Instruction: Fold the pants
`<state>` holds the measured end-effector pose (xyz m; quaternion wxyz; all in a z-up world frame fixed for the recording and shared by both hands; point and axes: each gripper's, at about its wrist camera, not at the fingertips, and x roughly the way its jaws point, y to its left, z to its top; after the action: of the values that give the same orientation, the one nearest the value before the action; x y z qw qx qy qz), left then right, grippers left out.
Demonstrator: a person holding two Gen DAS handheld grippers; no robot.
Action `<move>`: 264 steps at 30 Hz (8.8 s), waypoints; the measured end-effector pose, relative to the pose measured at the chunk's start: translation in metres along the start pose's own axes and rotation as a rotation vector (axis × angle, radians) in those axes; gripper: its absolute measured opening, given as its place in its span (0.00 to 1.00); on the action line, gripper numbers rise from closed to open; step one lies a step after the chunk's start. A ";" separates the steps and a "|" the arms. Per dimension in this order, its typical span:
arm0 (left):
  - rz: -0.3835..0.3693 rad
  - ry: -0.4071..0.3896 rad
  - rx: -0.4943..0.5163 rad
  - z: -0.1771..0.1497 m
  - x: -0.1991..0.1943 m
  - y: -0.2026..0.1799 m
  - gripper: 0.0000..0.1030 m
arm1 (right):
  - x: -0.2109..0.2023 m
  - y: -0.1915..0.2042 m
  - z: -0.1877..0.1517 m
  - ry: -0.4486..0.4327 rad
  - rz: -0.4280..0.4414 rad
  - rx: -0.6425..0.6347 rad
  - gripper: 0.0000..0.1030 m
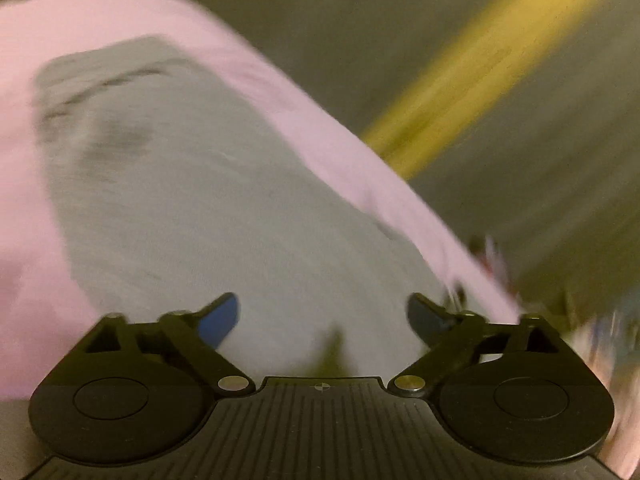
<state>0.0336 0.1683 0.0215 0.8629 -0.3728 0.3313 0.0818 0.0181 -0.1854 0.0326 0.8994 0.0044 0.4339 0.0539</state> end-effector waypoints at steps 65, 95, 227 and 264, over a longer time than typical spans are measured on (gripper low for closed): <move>-0.036 0.077 1.037 -0.156 0.061 -0.177 0.40 | -0.019 -0.049 -0.002 -0.089 0.088 0.378 0.96; 0.349 0.081 0.359 -0.035 0.019 -0.011 0.92 | 0.022 -0.049 0.021 0.097 0.442 0.593 0.96; 0.476 0.036 0.350 -0.021 0.021 -0.008 0.93 | -0.007 -0.012 0.016 0.043 -0.005 0.234 0.88; 0.364 0.063 0.598 -0.063 0.031 -0.052 0.94 | -0.004 -0.034 0.010 0.070 0.027 0.375 0.96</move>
<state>0.0453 0.0837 0.0010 0.8945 -0.0406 0.4282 0.1221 0.0268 -0.2193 0.0404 0.8664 0.1757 0.4672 -0.0157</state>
